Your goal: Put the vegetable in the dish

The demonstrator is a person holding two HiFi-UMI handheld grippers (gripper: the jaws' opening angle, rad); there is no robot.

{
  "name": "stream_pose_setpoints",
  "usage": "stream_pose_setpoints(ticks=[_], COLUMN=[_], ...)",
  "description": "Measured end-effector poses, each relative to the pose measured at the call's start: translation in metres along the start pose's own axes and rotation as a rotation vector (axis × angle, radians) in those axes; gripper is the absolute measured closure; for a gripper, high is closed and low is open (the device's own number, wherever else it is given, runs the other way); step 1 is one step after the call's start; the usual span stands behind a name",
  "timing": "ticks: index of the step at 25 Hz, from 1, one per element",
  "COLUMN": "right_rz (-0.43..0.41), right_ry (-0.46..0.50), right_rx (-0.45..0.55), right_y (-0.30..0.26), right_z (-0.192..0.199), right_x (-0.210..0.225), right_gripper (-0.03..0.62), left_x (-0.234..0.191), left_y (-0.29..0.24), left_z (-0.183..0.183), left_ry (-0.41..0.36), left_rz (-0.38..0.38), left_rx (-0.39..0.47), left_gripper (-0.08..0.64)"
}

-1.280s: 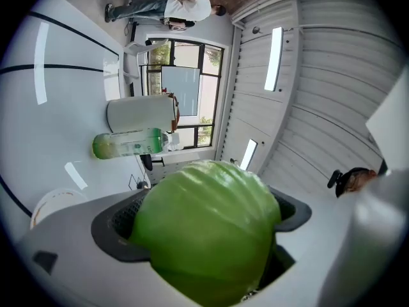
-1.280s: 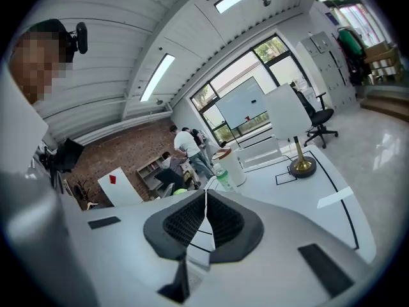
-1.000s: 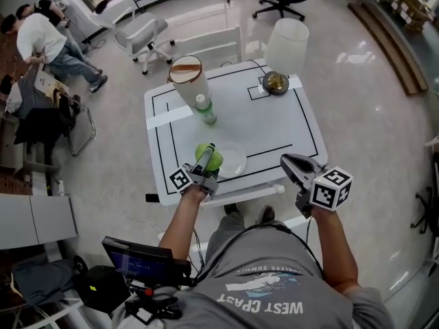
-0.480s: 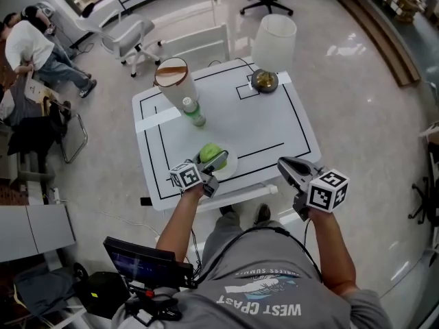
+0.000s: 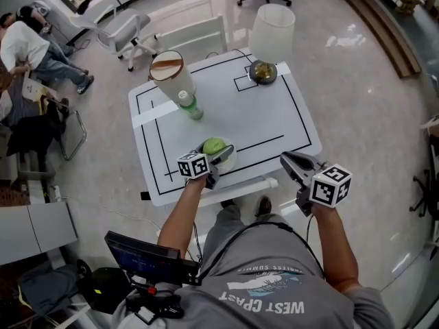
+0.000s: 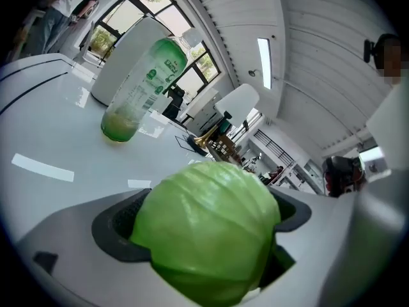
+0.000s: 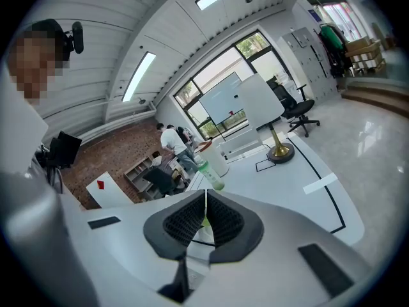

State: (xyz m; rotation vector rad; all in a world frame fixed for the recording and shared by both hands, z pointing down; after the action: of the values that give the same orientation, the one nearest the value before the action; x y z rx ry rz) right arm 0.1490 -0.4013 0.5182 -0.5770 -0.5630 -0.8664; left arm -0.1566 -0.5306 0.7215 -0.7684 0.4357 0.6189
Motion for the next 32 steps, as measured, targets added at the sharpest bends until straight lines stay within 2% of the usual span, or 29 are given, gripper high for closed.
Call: stream_pose_setpoints(ticks=[8,10,14,21,24,32], right_rz=[0.008,0.010,0.011,-0.005,-0.011,-0.015], right_ry=[-0.011,-0.012,-0.017,-0.014,-0.010,-0.001], right_rx=[-0.001,0.000,-0.002,-0.008,-0.011,-0.007], right_y=[-0.005,-0.006,-0.009,-0.023,-0.025,-0.011], right_z=[0.001,0.001,0.001,0.002,0.000,-0.002], right_x=[0.005,0.005,0.004,-0.001,-0.003,-0.004], right_gripper=[0.583,0.583,0.583,0.583,0.583,0.583], left_x=[0.008,0.009,0.015,0.022,0.026,0.030], left_y=[-0.017,-0.018,-0.020,-0.028,-0.030,-0.038], left_z=[0.002,0.005,0.013,0.015,0.014,0.012], left_ry=[-0.266,-0.377,-0.657,-0.925,-0.974,-1.011], left_rz=[-0.101,-0.131,-0.189,-0.215,-0.211,-0.235], left_rx=[-0.150,-0.211,-0.330,-0.456,-0.507,-0.599], left_gripper=[0.012,0.012,0.012,0.012,0.012,0.012])
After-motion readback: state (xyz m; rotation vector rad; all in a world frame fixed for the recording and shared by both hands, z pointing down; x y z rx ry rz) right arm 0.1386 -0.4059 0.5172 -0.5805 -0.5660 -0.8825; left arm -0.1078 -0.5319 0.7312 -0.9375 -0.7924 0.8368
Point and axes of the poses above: the fingertips, and each gripper's own axes: y backward along the fingers, x to its right, z out of its underside, the point moved 10 cm from there along y, backward along the fingers, and after that the axes turned 15 degrees about -z, right-handed, at the moved point
